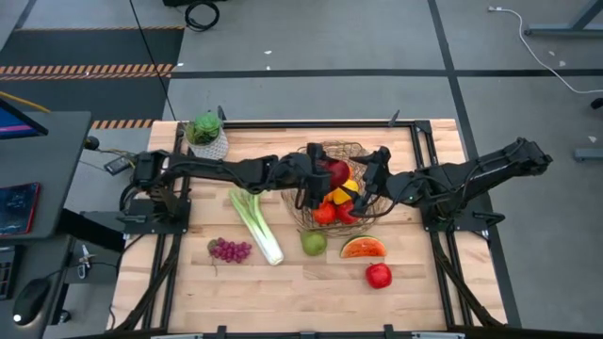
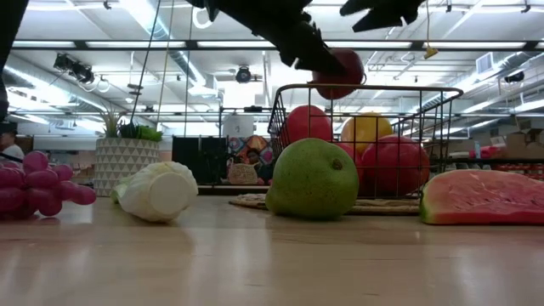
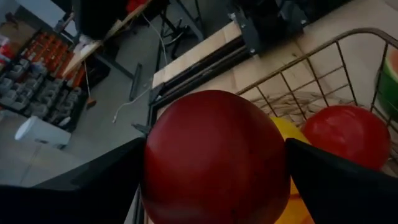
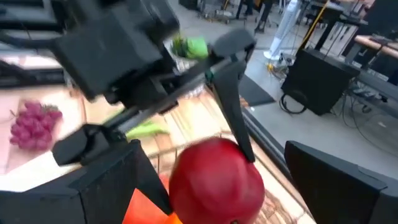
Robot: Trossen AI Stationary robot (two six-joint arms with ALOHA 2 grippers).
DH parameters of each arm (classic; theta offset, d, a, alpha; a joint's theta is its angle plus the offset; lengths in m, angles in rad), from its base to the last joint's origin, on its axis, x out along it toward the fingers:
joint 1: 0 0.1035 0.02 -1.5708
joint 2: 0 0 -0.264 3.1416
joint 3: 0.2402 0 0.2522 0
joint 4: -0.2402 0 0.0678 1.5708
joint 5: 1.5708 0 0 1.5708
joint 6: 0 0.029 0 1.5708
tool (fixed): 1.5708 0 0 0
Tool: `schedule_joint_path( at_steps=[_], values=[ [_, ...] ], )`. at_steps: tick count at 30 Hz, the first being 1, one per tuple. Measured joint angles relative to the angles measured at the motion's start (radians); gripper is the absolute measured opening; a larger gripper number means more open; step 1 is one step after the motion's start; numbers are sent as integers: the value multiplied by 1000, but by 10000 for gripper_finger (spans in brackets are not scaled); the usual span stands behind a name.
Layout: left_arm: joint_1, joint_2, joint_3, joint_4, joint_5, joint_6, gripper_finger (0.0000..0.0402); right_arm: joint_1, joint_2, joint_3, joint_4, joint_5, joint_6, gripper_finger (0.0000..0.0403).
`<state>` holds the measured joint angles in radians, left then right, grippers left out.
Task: Build produce basket
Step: Put the red pomegranate into the brown wire basket
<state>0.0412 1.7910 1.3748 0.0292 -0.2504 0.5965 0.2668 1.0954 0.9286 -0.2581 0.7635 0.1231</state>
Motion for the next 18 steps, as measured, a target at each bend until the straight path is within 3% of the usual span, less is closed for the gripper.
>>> schedule_joint_path(
  at_steps=[9, 14, 18],
  values=[
    [-47, 12, 1, -61, 15, -6, 383, -6, 0, -24, -49, -54, 42, 399],
    [-76, 12, 1, -68, 123, -73, 383, -6, 0, -24, -61, -144, 79, 399],
    [-92, 12, 1, -61, 147, -127, 383, -6, 0, -24, -86, -166, 132, 399]
  ],
)
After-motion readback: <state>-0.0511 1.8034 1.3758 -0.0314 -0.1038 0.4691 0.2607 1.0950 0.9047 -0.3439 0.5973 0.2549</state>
